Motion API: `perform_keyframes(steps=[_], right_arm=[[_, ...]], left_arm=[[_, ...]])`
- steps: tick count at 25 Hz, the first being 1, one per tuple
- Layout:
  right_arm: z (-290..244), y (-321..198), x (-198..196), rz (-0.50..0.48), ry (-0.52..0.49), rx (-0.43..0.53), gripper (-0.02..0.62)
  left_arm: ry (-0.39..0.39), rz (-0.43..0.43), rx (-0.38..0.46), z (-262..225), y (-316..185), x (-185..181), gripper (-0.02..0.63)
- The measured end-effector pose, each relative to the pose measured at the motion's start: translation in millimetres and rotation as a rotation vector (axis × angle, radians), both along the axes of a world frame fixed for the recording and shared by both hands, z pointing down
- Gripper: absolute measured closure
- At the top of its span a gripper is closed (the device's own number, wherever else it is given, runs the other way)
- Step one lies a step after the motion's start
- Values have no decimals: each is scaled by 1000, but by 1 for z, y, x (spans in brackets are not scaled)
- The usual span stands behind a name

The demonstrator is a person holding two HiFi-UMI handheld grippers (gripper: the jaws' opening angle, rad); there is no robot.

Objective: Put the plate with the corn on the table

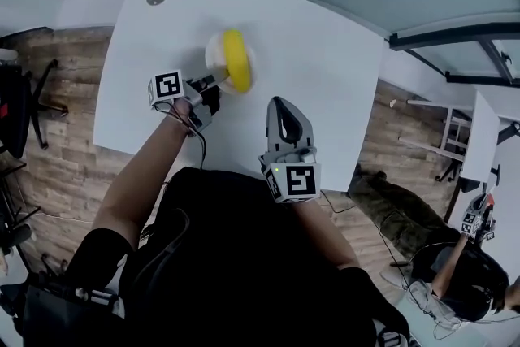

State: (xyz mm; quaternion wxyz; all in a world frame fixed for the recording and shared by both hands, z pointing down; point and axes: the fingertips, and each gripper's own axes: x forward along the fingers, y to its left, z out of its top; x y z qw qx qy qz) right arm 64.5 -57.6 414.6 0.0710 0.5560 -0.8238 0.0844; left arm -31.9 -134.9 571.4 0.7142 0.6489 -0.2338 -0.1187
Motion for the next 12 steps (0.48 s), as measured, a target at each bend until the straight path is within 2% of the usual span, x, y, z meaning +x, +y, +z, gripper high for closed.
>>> perform_keyframes(steps=[7, 12], right_arm=[[10, -2, 12, 33, 3, -47, 594], [10, -6, 12, 27, -4, -57, 594]], left_arm=[[-49, -16, -119, 36, -4, -1, 566], [-126, -13, -133, 45, -3, -5, 566]])
